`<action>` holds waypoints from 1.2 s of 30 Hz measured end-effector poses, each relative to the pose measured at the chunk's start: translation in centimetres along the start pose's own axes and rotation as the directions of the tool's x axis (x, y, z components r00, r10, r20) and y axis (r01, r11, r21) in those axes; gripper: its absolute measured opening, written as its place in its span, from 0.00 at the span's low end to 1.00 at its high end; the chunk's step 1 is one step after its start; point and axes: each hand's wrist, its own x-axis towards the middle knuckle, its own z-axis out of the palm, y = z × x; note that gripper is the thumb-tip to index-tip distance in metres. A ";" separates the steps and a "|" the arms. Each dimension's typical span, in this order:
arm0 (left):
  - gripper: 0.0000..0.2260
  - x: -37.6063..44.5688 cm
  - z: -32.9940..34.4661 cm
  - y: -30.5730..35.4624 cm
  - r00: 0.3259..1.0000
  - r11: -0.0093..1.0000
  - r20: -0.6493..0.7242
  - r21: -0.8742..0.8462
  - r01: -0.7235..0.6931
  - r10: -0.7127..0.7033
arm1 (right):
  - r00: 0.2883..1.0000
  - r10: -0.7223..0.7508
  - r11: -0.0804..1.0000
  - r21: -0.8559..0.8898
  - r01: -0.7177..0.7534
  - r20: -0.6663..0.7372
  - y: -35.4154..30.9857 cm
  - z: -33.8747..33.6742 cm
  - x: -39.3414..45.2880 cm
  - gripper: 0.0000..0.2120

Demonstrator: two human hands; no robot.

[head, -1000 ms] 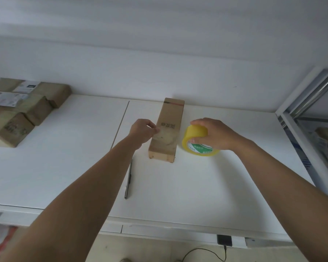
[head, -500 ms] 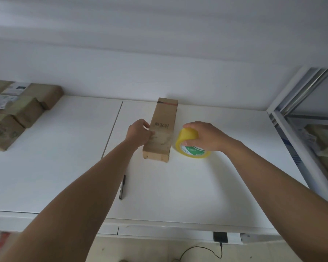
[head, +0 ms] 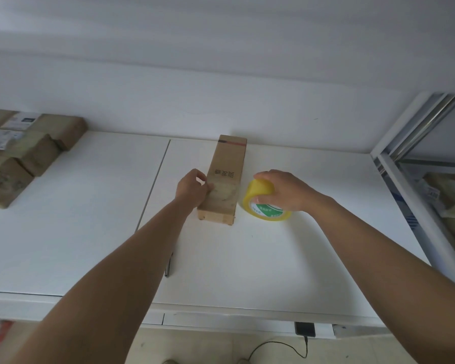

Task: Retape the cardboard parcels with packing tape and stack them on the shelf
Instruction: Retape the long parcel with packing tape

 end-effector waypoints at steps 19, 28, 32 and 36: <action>0.42 -5.3 4.0 -2.3 0.879 0.599 0.243 0.655 -0.460 0.409 | 0.999 -0.044 0.999 -0.008 0.044 -0.021 0.2 0.5 0.3 0.31; 0.39 -5.7 4.0 -2.2 0.870 0.519 0.277 0.714 -0.470 0.408 | 0.998 -0.049 0.999 -0.009 0.049 -0.027 1.5 1.2 -0.7 0.37; 0.34 -6.0 4.2 -2.2 0.869 0.508 0.230 0.734 -0.451 0.439 | 0.996 0.001 0.993 0.120 0.010 -0.086 2.8 2.1 -1.5 0.39; 0.32 -6.8 4.3 -2.0 0.881 0.581 0.176 0.692 -0.429 0.440 | 0.987 0.021 0.977 0.213 0.013 -0.156 4.0 2.8 -2.2 0.35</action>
